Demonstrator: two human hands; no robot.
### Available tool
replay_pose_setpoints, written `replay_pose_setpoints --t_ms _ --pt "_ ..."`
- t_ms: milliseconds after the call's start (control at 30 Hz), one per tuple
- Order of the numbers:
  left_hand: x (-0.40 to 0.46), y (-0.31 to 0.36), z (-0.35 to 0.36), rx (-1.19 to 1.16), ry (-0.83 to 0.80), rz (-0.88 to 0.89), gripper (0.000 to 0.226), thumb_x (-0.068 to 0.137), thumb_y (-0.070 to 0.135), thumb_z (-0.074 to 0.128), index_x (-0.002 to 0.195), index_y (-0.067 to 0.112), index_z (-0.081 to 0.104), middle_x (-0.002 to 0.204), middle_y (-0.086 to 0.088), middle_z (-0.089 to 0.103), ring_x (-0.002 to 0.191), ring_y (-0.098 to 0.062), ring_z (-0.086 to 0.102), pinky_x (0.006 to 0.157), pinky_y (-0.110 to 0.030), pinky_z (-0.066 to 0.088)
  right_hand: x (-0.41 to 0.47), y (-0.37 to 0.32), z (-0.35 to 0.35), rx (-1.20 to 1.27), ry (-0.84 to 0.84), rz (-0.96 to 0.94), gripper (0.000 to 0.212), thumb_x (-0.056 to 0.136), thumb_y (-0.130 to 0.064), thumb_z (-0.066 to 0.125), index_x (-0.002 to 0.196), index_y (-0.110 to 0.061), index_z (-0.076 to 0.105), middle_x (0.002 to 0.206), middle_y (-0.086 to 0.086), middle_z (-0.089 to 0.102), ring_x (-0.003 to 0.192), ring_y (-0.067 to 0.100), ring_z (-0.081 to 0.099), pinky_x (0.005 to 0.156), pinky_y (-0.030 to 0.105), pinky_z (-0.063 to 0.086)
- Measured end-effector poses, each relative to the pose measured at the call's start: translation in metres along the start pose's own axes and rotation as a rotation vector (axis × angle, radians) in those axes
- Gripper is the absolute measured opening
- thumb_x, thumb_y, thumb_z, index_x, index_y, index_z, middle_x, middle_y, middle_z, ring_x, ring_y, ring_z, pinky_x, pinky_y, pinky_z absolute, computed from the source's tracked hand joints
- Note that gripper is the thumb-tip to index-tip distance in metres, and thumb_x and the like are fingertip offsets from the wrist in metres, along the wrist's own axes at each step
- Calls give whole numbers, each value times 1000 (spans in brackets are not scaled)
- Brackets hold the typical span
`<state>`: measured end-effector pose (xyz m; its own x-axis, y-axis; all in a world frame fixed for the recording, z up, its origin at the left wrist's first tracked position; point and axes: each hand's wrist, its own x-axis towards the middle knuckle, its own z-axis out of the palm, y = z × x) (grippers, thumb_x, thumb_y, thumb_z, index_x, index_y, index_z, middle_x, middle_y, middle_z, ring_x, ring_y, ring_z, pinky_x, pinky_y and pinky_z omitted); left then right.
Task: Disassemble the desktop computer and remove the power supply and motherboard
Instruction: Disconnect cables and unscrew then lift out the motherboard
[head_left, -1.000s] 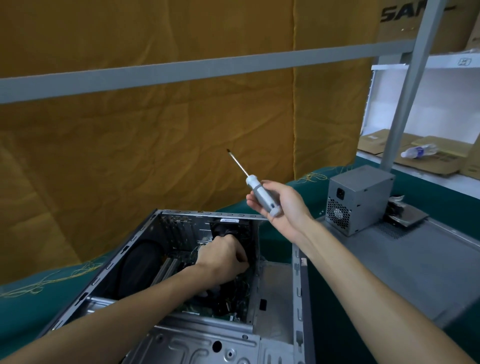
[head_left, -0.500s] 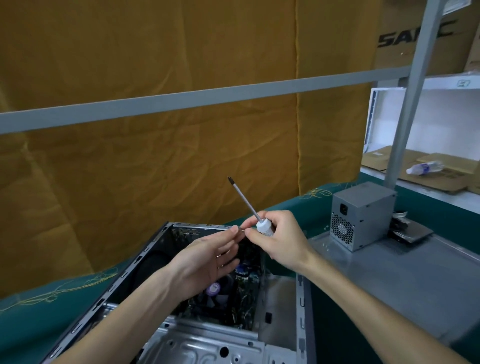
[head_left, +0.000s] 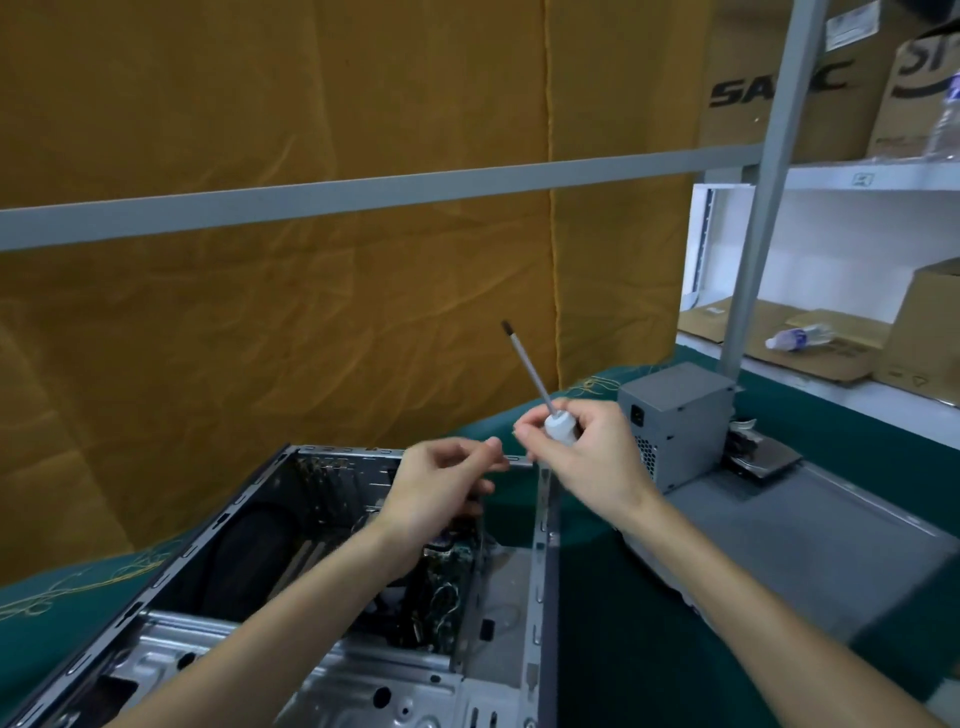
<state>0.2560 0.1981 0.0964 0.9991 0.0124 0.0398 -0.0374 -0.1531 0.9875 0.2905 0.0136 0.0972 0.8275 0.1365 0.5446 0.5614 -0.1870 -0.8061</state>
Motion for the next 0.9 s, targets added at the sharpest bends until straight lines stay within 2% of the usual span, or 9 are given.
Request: replay_pose_setpoints --t_ms 67,133,233,333,400,500,633,733,900 --pt "12 -8 6 383 119 276 15 97 33 66 94 23 77 89 9 75 83 -4 65 74 -22 50 8 22 -21 -129 90 88 16 90 -14 74 74 -13 75 63 -2 71 61 9 67 61 22 52" --pt "21 -20 8 632 120 332 19 100 37 60 113 28 71 110 10 66 106 -10 57 94 -28 46 10 59 -42 -318 133 195 23 92 -16 72 69 -10 69 57 -2 65 52 6 57 52 17 42" --pt "27 -42 2 846 119 372 29 101 39 56 129 32 63 127 11 58 124 -15 44 105 -28 32 2 120 -61 -571 99 406 34 95 -19 65 63 -9 55 57 1 55 53 14 51 48 31 35" --pt "27 -49 -4 888 78 420 33 101 41 55 133 36 59 132 15 56 130 -11 41 106 -29 30 -11 163 -65 -753 -9 522 28 90 -17 57 64 -11 48 64 3 57 65 31 58 54 35 42" --pt "28 -52 -6 904 75 443 36 101 39 56 137 36 56 134 15 54 131 -11 39 109 -31 30 -14 178 -65 -791 -68 557 15 81 -13 51 66 -9 49 68 3 60 64 29 59 58 37 48" --pt "27 -53 -6 961 67 473 41 99 36 58 140 35 53 135 13 52 130 -12 38 109 -31 30 -9 188 -62 -800 -132 557 14 70 -10 48 63 -17 38 65 -5 49 60 23 37 53 34 38" --pt "27 -53 -6 1006 57 483 45 97 30 61 141 33 51 135 12 51 130 -14 38 109 -31 30 -1 184 -63 -760 -102 575 7 86 -18 63 85 -11 61 80 2 65 71 26 60 63 37 48" --pt "27 -53 -7 1018 54 489 47 95 27 62 140 33 52 135 12 52 131 -16 39 109 -33 32 -8 175 -66 -677 -56 566 14 92 -19 68 101 -22 58 93 7 66 83 28 62 70 34 46" --pt "25 -52 -1 1099 54 459 54 93 25 61 145 30 45 141 7 49 136 -21 37 112 -35 31 -39 171 -80 -772 -91 475 23 92 -4 59 115 -9 56 111 13 58 105 35 57 85 40 47"
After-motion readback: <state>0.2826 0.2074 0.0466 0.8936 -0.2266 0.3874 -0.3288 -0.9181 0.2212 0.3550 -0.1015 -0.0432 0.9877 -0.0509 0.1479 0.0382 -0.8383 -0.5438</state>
